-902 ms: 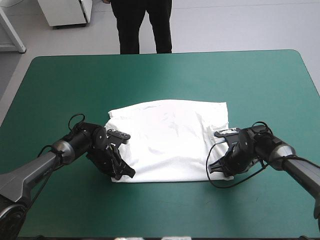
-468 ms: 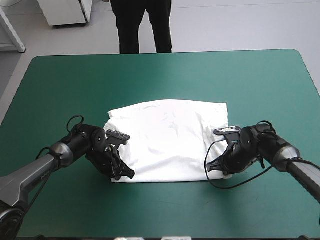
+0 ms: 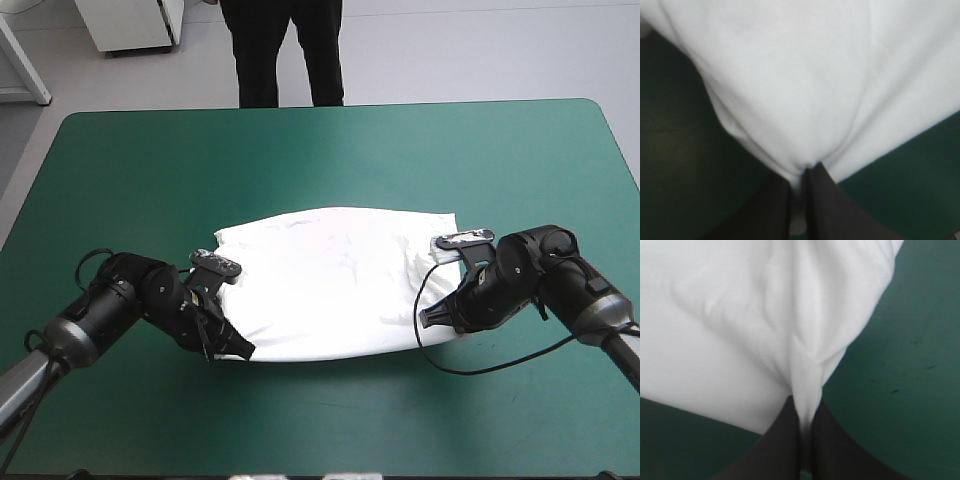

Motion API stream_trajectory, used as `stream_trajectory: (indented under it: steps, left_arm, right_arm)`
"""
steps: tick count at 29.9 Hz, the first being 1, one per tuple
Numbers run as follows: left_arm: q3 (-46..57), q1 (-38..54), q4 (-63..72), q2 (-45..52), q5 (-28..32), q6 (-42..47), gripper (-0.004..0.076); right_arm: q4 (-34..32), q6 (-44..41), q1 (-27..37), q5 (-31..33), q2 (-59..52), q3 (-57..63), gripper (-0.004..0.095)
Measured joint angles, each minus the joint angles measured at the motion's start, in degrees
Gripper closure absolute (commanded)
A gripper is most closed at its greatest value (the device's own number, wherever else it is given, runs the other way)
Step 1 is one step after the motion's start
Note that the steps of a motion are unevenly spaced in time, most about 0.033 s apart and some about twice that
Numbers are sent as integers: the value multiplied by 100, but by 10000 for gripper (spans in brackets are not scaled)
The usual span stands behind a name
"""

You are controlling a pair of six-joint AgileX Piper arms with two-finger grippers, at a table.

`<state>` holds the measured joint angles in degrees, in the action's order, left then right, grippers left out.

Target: Fold the cloth

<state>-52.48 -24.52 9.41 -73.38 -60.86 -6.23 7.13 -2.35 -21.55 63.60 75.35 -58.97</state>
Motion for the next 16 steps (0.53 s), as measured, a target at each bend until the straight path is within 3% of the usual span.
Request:
stream_trajectory:
  steps: [8, 16]
  left_arm:
    - [-1167, -7, -470, 215, -242, 105, 734]
    - [-1714, -7, -941, 13, 337, 175, 734]
  right_arm:
    - [0, -49, 0, 102, -286, -637, 923]
    - [-531, -232, 0, -587, -187, -1157, 925]
